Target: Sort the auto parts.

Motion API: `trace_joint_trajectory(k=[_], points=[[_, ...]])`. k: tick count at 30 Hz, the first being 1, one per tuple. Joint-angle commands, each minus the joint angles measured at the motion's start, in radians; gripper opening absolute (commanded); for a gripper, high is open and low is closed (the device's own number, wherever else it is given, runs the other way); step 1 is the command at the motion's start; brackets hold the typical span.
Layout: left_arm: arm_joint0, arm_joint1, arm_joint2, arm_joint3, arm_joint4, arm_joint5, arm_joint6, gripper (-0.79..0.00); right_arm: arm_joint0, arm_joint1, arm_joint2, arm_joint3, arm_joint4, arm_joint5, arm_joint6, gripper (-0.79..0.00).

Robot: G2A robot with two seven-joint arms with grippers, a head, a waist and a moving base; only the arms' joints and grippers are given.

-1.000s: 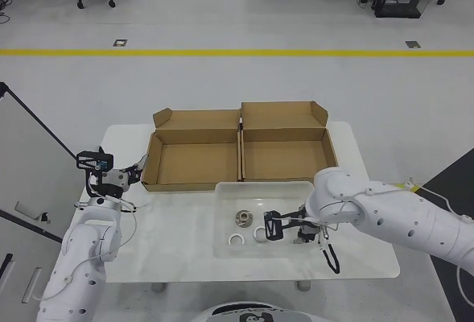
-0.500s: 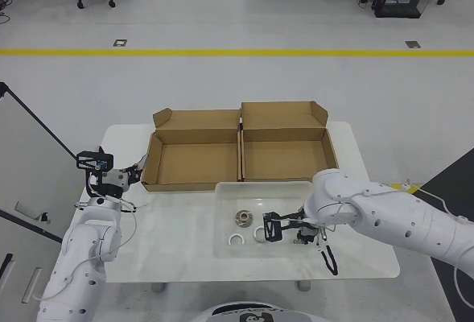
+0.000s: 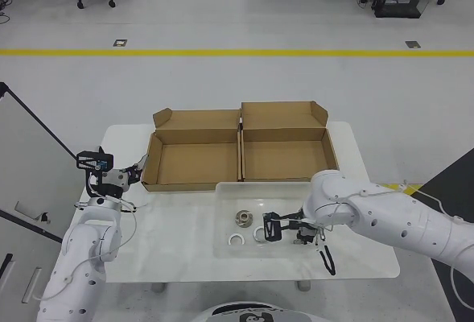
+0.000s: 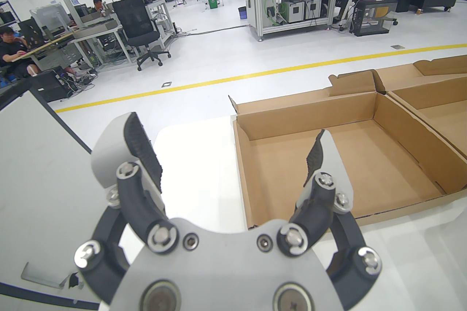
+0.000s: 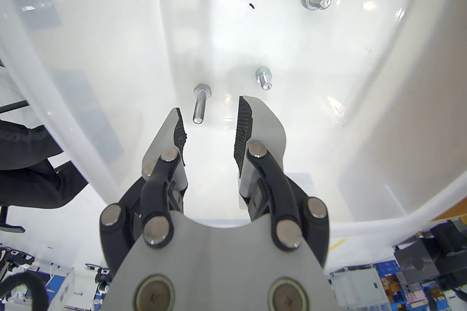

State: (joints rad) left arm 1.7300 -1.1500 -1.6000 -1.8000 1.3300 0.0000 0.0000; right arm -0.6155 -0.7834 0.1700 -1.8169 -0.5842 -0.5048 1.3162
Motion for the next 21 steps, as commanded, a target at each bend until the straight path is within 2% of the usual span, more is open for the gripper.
trace_joint_trajectory(k=[1, 10, 21], points=[[0.000, 0.000, 0.000, 0.000, 0.000, 0.000, 0.000, 0.000, -0.003, -0.003, 0.000, 0.004, 0.000, 0.001, 0.001, -0.477], [0.000, 0.000, 0.000, 0.000, 0.000, 0.000, 0.000, 0.000, -0.012, -0.015, 0.000, 0.022, 0.000, 0.003, 0.003, -0.496], [0.000, 0.000, 0.000, 0.000, 0.000, 0.000, 0.000, 0.000, -0.022, -0.027, 0.000, 0.042, -0.006, 0.002, 0.002, -0.576]])
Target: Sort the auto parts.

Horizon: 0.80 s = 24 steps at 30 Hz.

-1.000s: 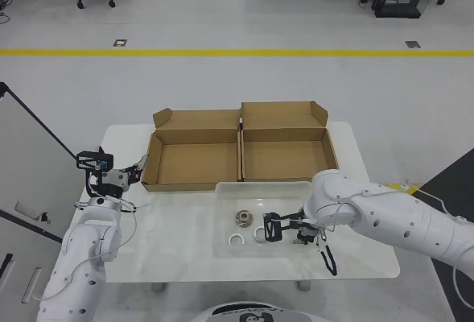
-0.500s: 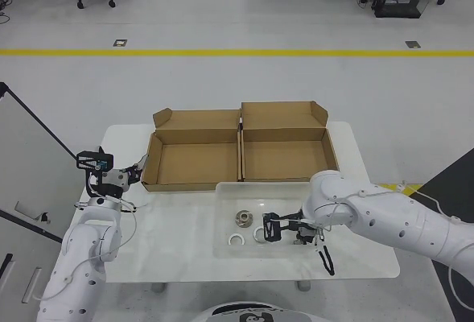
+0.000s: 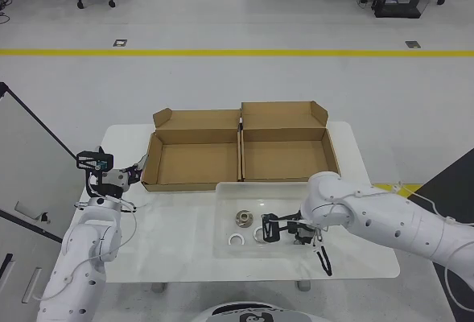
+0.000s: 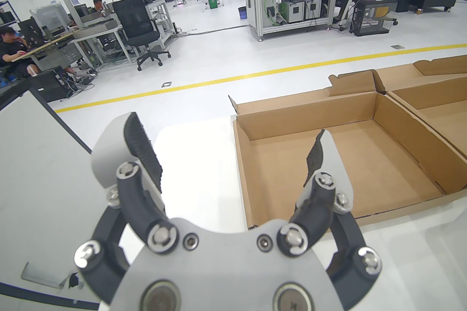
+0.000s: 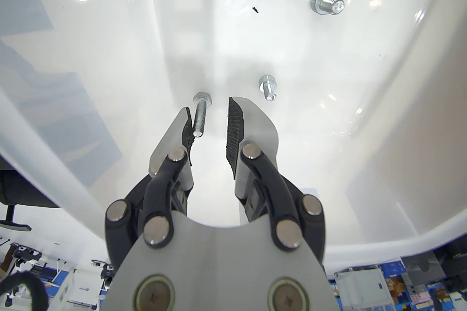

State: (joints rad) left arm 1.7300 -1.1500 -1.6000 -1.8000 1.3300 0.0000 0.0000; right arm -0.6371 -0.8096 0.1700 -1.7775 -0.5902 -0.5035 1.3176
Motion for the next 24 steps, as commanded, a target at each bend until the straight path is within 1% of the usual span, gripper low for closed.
trace_joint_trajectory(k=[1, 2, 4, 5, 6, 16, 20, 24], points=[[0.000, 0.000, 0.000, 0.000, 0.000, 0.000, 0.000, 0.000, -0.001, -0.002, 0.000, 0.002, -0.001, 0.001, 0.001, -0.594], [0.000, 0.000, 0.000, 0.000, 0.000, 0.000, 0.000, 0.000, -0.002, -0.003, 0.000, 0.003, -0.001, 0.000, 0.000, -0.600], [0.000, 0.000, 0.000, 0.000, 0.000, 0.000, 0.000, 0.000, -0.003, -0.005, 0.000, 0.004, -0.002, 0.001, 0.001, -0.668], [0.000, 0.000, 0.000, 0.000, 0.000, 0.000, 0.000, 0.000, -0.005, -0.006, 0.000, 0.005, -0.001, 0.002, 0.002, -0.742], [0.000, 0.000, 0.000, 0.000, 0.000, 0.000, 0.000, 0.000, -0.005, -0.007, 0.000, 0.005, -0.001, 0.002, 0.002, -0.785], [0.000, 0.000, 0.000, 0.000, 0.000, 0.000, 0.000, 0.000, -0.001, -0.010, 0.000, 0.004, 0.016, 0.007, 0.007, -0.785], [0.000, 0.000, 0.000, 0.000, 0.000, 0.000, 0.000, 0.000, 0.026, -0.004, 0.000, -0.010, 0.045, -0.001, -0.002, -0.785], [0.000, 0.000, 0.000, 0.000, 0.000, 0.000, 0.000, 0.000, 0.067, 0.011, 0.000, -0.034, 0.081, -0.009, -0.009, -0.785]])
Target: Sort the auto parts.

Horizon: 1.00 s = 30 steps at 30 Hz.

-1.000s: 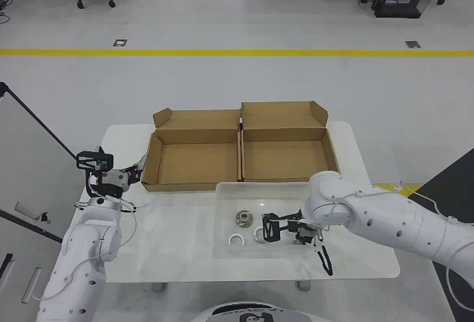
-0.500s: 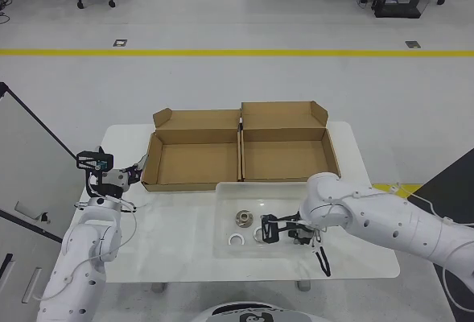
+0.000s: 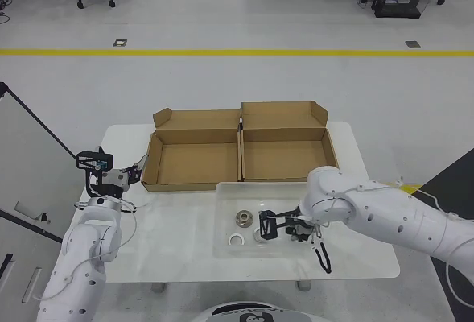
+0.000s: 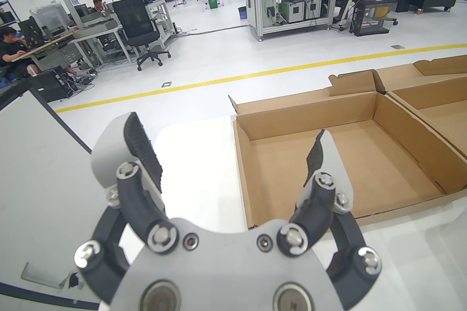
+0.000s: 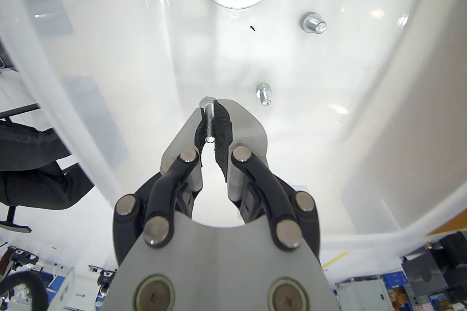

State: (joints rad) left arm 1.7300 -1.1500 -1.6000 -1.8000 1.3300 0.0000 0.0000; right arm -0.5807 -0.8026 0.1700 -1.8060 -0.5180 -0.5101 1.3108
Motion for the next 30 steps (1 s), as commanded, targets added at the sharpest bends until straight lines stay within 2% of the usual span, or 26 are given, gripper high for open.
trace_joint_trajectory(k=[1, 21, 30], points=[[0.000, 0.000, 0.000, 0.000, 0.000, 0.000, 0.000, 0.000, 0.023, 0.009, 0.000, -0.014, 0.019, -0.005, -0.005, -0.785], [0.000, 0.000, 0.000, 0.000, 0.000, 0.000, 0.000, 0.000, 0.295, 0.165, 0.000, -0.176, 0.287, -0.109, -0.110, -0.785], [0.000, 0.000, 0.000, 0.000, 0.000, 0.000, 0.000, 0.000, 0.309, 0.178, 0.000, -0.188, 0.315, -0.125, -0.125, -0.785]])
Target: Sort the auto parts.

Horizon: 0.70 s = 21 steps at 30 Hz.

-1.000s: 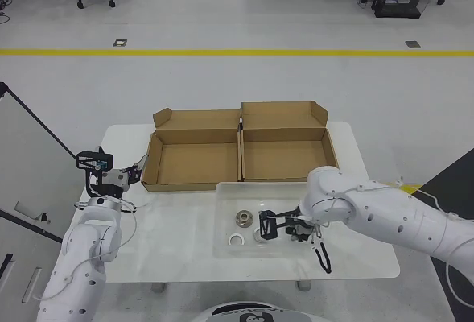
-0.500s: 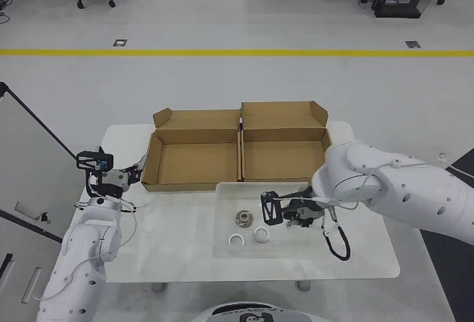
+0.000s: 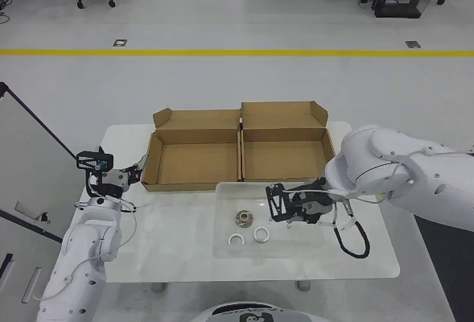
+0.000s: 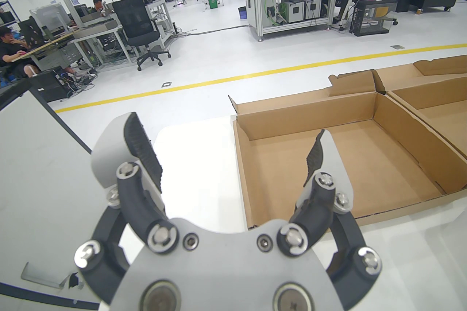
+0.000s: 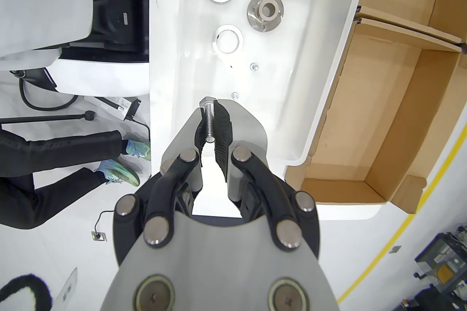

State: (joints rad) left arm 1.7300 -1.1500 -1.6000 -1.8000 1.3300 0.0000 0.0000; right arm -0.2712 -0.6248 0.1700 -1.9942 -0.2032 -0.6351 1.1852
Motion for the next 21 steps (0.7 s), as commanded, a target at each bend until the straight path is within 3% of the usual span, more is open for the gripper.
trace_joint_trajectory(k=[1, 5, 9, 21], points=[[0.000, 0.000, 0.000, 0.000, 0.000, 0.000, 0.000, 0.000, 0.000, 0.000, 0.000, 0.000, 0.000, 0.000, 0.000, -0.785], [0.000, 0.000, 0.000, 0.000, 0.000, 0.000, 0.000, 0.000, 0.000, 0.000, 0.000, 0.000, 0.000, 0.000, 0.000, -0.785], [0.000, 0.000, 0.000, 0.000, 0.000, 0.000, 0.000, 0.000, -0.021, 0.010, 0.034, 0.072, 0.045, 0.009, -0.093, -0.785], [0.000, 0.000, 0.000, 0.000, 0.000, 0.000, 0.000, 0.000, -0.129, 0.102, 0.151, 0.406, 0.624, -0.265, -0.265, -0.785]])
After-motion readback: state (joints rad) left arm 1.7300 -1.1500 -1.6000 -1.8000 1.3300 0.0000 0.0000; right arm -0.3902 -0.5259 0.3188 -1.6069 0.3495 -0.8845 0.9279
